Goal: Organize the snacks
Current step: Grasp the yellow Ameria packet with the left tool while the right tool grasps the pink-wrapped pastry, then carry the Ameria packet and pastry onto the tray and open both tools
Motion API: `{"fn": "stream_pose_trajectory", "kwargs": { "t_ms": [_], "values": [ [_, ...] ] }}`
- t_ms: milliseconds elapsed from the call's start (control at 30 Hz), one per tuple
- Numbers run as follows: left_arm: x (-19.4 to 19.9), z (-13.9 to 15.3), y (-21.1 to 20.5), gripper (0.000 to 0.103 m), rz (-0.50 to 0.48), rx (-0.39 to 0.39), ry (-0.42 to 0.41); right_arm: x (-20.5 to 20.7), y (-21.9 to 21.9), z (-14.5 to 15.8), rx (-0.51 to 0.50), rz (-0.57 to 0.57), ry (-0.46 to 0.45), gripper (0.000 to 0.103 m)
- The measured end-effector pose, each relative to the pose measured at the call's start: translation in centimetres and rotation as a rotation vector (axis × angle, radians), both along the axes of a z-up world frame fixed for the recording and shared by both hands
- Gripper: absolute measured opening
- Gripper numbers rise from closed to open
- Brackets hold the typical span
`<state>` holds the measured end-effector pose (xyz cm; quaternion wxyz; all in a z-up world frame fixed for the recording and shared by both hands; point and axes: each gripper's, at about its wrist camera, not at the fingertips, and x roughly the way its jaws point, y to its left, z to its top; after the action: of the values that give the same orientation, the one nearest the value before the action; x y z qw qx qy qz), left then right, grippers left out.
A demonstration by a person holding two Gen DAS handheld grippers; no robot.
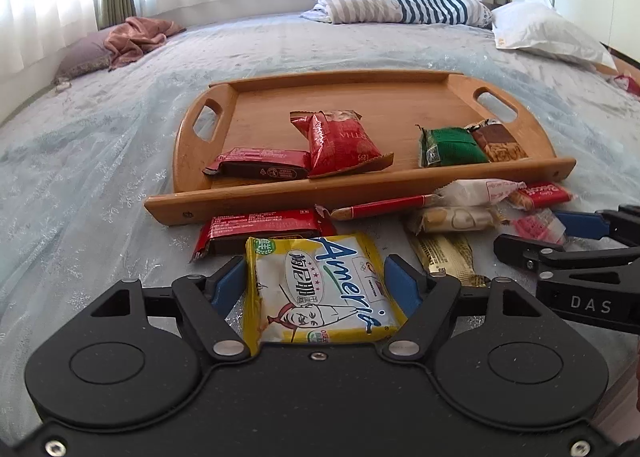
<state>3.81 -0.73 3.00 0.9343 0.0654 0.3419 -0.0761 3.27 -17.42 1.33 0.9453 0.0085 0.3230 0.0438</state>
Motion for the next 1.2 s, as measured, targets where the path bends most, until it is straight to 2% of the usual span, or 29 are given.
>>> {"fn": "stream_pose_trajectory", "kwargs": {
  "t_ms": [100, 200, 267, 300, 400, 567, 700, 933, 1200],
  "values": [
    [-0.5, -0.3, -1.0, 0.075, -0.012, 0.057, -0.028, -0.2, 0.4, -0.1, -0.025, -0.011, -0.01, 0.073],
    [-1.3, -0.8, -2.2, 0.077, -0.008, 0.125, -0.073, -0.2, 0.1, -0.1, 0.011, -0.036, -0.015, 0.064],
    [-1.7, -0.9, -2.5, 0.071, -0.016, 0.141, -0.089, -0.3, 0.2, -0.1, 0.005, -0.035, -0.016, 0.062],
    [-1.7, -0.9, -2.5, 0.066, -0.025, 0.127, -0.086, -0.3, 0.3, -0.1, -0.001, -0.033, -0.017, 0.062],
    [-1.7, -0.8, -2.0, 0.062, -0.026, 0.082, -0.073, -0.2, 0.4, 0.0, -0.014, -0.029, -0.014, 0.062],
    [-1.7, -0.3, -0.9, 0.06, -0.027, 0.027, -0.05, -0.1, 0.2, 0.5, 0.002, -0.025, 0.002, 0.061],
    [-1.9, 0.4, 0.1, 0.06, -0.026, -0.02, -0.035, -0.3, 0.1, 1.2, -0.005, 0.01, 0.002, 0.054],
    [-2.2, 1.9, 1.1, 0.06, -0.009, -0.035, -0.075, -0.5, -0.2, 2.6, -0.032, 0.037, -0.032, 0.041],
    [-1.6, 3.0, 1.4, 0.06, 0.002, -0.04, -0.119, -1.0, -1.0, 4.2, -0.008, 0.034, -0.063, 0.028]
  ]
}}
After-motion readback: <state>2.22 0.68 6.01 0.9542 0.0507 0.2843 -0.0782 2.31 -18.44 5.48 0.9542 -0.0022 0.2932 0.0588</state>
